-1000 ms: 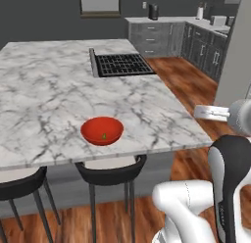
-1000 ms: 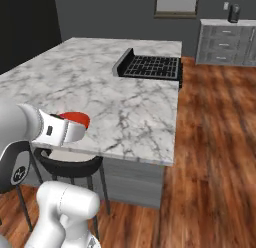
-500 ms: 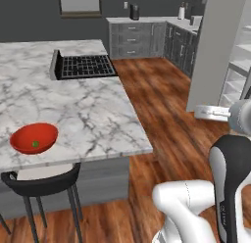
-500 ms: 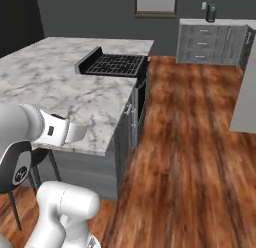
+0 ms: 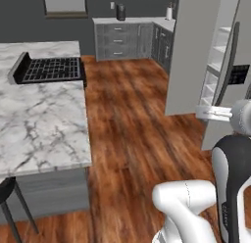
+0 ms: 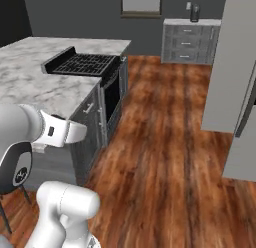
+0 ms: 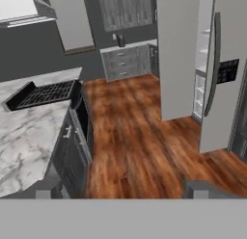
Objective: There is a bowl on the dining counter. Grab a lemon wedge from the fridge and place it in the bowl. Then get the liquor bottle and glass cup from the cabinet and place them next to the bowl.
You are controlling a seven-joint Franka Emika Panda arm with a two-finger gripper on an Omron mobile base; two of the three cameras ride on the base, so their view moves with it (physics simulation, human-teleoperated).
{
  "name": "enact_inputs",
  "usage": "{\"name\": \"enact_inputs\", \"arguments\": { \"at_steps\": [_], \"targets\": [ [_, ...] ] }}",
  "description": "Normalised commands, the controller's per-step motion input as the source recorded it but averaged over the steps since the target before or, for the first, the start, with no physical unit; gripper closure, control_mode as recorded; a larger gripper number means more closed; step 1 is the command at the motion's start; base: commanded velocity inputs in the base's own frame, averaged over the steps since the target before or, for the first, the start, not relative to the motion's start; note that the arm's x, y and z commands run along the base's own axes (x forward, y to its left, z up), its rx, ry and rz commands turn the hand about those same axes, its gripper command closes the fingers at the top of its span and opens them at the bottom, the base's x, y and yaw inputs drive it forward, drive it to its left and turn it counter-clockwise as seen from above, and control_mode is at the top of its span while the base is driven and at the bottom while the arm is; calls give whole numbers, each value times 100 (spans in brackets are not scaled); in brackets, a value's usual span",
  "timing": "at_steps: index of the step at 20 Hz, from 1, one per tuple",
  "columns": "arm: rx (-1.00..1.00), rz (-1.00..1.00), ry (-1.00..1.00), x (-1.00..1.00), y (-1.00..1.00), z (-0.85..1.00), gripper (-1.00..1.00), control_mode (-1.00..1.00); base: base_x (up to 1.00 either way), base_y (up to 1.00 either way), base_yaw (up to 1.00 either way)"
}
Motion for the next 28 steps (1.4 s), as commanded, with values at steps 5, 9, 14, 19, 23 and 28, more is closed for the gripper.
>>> {"name": "enact_inputs", "arguments": {
  "at_steps": [5, 9, 14, 19, 23, 28],
  "targets": [
    [0, 0, 0, 0, 0, 0, -100, 100, 98, -59, 6],
    [0, 0, 0, 0, 0, 0, -100, 100, 100, -35, 9],
    [0, 0, 0, 0, 0, 0, -100, 100, 100, -31, 7],
    [0, 0, 0, 0, 0, 0, -100, 100, 100, -30, 1],
    [0, 0, 0, 0, 0, 0, -100, 100, 100, -24, 0],
    [0, 0, 0, 0, 0, 0, -100, 100, 100, -15, -5]
  ]
}}
